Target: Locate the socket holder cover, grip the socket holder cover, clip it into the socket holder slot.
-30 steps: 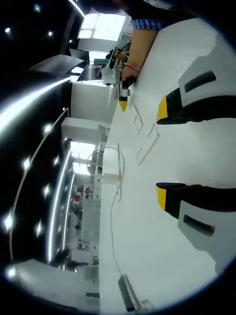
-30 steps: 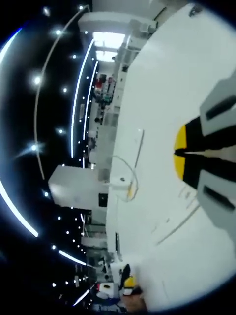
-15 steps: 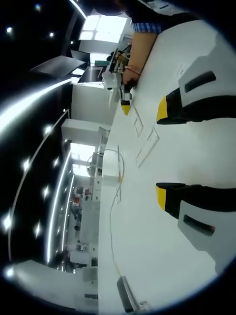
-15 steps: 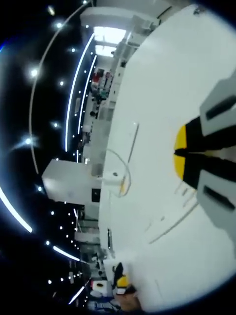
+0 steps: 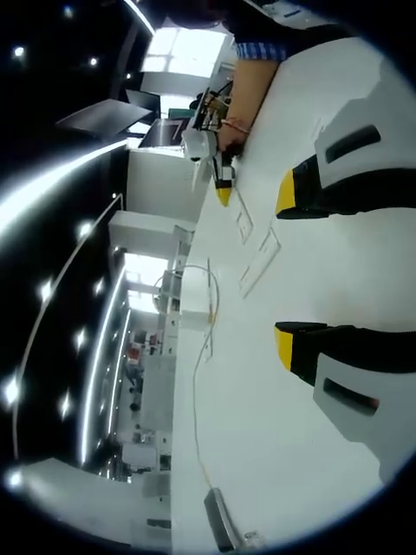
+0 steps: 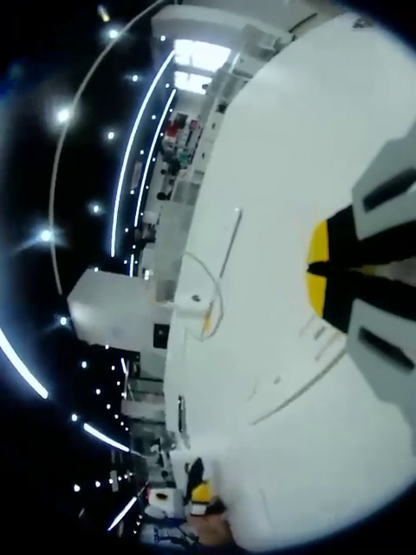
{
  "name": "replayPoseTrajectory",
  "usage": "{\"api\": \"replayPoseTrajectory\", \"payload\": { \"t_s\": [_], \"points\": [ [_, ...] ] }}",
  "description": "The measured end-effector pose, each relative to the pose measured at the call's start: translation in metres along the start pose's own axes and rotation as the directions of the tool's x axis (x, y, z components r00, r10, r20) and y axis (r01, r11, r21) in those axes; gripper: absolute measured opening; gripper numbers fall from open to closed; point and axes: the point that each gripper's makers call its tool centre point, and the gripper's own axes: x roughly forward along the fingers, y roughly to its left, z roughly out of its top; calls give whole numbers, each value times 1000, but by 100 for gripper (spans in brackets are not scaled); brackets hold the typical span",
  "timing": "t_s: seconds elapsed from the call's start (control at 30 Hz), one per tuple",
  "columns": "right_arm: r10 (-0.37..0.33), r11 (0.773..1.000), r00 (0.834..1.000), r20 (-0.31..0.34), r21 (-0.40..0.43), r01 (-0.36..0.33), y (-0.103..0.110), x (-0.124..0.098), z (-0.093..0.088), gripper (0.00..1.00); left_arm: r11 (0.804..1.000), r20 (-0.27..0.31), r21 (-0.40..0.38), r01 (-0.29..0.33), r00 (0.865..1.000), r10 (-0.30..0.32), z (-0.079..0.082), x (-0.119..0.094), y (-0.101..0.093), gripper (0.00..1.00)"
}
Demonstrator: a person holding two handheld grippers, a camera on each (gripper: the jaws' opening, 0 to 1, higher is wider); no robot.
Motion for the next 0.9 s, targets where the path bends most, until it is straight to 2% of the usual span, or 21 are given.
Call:
{"api": "replayPoseTrajectory", "payload": {
  "t_s": [0.6,0.9],
  "points": [
    [19,1000,1000,5,-17,-18,9,-1,0,4,1000,-1,1,-8,1000,8,0,-1,3,48],
    [50,998,999,10,-33,-50,15,1,2,4,1000,-1,0,-9,1000,9,0,-1,3,48]
  ]
}}
